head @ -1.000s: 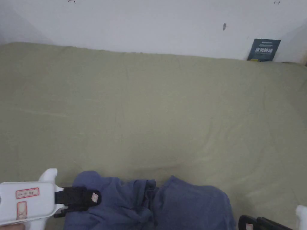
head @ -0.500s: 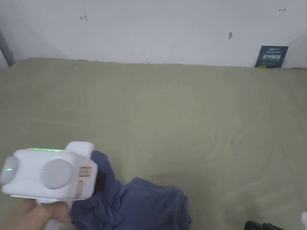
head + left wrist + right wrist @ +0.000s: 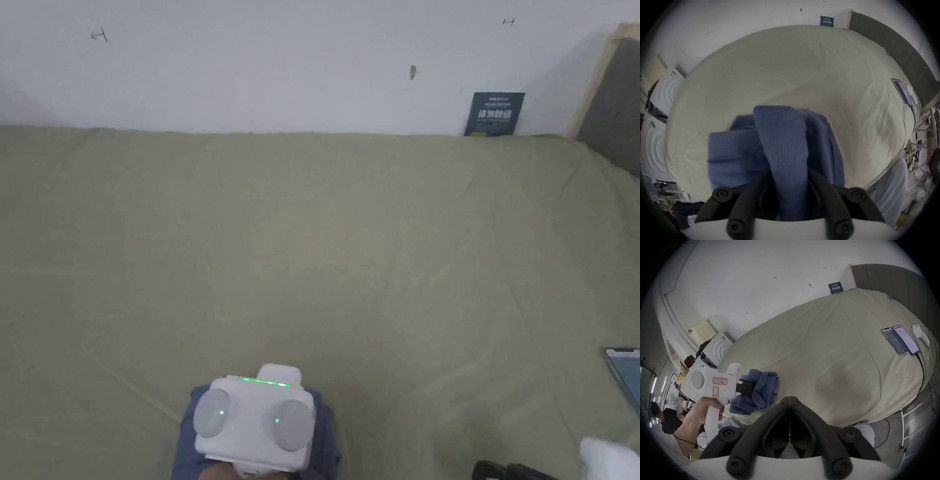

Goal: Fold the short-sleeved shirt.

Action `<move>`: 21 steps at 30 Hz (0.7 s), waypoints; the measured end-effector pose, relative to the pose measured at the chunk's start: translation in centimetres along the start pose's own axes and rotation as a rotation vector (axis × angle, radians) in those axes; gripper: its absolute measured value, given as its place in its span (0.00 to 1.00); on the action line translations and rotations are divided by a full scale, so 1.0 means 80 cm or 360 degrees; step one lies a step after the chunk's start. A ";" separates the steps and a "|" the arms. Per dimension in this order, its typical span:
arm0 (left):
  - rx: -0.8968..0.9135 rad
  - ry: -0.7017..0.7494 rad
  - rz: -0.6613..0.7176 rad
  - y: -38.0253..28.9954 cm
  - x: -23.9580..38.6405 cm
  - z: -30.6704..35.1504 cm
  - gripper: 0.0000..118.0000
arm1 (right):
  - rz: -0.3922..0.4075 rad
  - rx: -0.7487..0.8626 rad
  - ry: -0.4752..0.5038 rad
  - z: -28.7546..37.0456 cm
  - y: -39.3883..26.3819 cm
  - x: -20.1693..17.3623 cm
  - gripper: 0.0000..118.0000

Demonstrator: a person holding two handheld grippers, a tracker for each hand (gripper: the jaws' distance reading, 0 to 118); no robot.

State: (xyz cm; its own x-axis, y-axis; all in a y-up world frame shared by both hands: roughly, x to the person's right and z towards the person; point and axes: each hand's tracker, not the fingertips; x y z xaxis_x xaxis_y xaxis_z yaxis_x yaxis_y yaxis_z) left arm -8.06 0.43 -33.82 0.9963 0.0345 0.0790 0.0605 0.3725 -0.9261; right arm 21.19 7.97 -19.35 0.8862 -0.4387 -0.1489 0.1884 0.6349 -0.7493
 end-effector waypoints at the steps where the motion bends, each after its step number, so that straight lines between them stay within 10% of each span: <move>1: -0.0006 -0.0100 0.0054 0.000 -0.010 0.012 0.21 | 0.0001 0.0000 -0.0003 0.001 0.001 -0.001 0.01; 4: 0.0097 -0.0335 0.0119 0.004 -0.050 0.051 1.00 | -0.0010 -0.0007 -0.0010 -0.001 0.001 -0.001 0.01; 8: 0.0216 -0.0291 0.0113 -0.005 -0.103 0.136 0.97 | 0.0006 -0.0031 -0.0010 -0.007 0.000 -0.011 0.01; 10: 0.0306 -0.0344 0.0195 -0.012 -0.134 0.153 0.75 | 0.0011 -0.0051 0.0010 -0.013 -0.001 -0.014 0.01; 12: 0.0266 -0.0468 0.0243 -0.008 -0.169 0.129 0.00 | 0.0012 -0.0063 0.0018 -0.018 -0.002 -0.018 0.01; 21: 0.0077 -0.1145 0.0494 -0.006 -0.126 0.028 0.00 | 0.0010 -0.0085 0.0021 -0.021 0.000 -0.018 0.01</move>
State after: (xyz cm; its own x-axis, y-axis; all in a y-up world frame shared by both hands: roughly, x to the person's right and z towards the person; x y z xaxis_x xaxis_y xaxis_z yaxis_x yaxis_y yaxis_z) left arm -18.24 2.01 -33.37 0.6814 0.7299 0.0541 -0.2335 0.2869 -0.9291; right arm 19.18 7.52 -20.20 0.8816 -0.4432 -0.1621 0.1594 0.6030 -0.7816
